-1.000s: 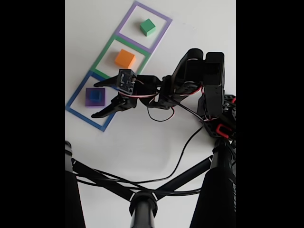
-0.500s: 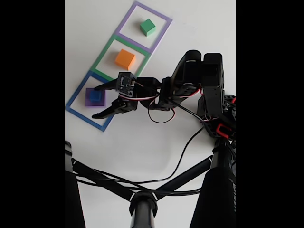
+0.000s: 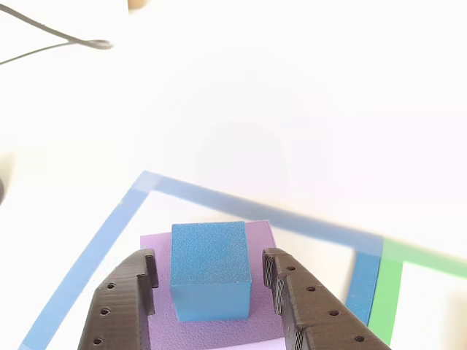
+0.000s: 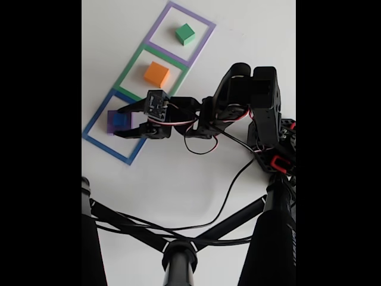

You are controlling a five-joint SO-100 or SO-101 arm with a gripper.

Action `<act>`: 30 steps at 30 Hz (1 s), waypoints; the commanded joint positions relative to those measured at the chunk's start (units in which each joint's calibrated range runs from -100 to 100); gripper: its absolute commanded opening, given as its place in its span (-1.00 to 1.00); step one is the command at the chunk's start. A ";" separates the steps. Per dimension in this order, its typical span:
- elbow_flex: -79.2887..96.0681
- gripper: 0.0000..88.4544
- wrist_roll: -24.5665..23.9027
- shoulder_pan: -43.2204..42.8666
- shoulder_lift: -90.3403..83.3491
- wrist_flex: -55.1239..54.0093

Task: Tower of hanoi

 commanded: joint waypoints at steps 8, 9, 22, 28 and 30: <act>-1.59 -0.91 0.00 0.14 -0.86 -1.61; -1.59 -0.91 0.00 0.14 -0.86 -1.61; -0.04 -0.96 0.00 0.33 -11.67 7.13; -2.04 -0.97 0.00 1.10 -27.26 26.65; -4.49 -0.97 0.00 2.15 -32.91 36.93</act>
